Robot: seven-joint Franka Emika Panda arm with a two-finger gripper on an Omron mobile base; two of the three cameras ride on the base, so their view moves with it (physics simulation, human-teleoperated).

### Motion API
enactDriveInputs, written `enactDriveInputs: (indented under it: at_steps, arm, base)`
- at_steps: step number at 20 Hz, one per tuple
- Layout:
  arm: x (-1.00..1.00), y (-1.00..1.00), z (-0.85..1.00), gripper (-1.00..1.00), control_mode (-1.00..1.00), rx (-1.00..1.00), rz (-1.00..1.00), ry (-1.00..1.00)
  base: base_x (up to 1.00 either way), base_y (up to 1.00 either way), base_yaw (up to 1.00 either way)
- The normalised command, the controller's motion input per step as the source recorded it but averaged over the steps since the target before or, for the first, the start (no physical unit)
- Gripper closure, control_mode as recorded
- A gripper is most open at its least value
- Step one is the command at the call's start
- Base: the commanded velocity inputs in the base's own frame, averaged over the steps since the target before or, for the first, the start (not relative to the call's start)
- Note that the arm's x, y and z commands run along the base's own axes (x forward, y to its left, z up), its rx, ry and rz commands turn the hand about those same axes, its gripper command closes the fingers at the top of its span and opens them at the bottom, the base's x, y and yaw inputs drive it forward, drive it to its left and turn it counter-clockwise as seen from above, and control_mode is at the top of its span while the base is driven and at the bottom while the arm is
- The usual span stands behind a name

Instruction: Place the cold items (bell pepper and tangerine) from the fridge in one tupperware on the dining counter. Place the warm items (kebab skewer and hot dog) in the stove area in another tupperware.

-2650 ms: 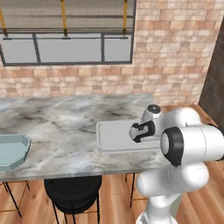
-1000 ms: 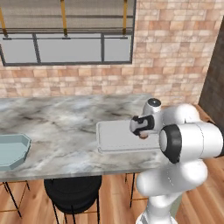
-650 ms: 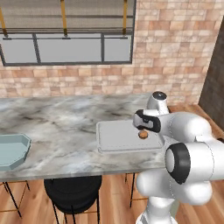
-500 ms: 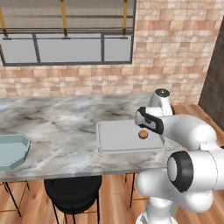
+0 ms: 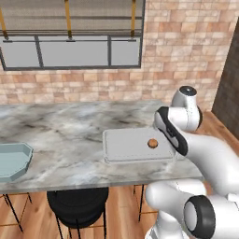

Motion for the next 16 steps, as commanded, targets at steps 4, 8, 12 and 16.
enactDriveInputs:
  at_steps: [4, 8, 12, 16]
  arm:
    - [-0.72, -0.06, 0.45, -1.0, -1.0, 0.0, 0.0, -0.03]
    - [-0.78, 0.0, 0.44, -1.0, -1.0, 0.0, -0.06, -0.05]
    - [-0.79, 0.0, 0.36, -1.0, -1.0, 0.0, -0.08, -0.02]
    - [-0.78, 0.04, 0.31, -1.0, -1.0, 0.0, -0.1, 0.0]
  base:
    - [0.0, 0.0, 0.0]
    - [0.0, 0.0, 0.0]
    - [0.0, 0.0, 0.0]
    - [0.0, 0.0, 0.0]
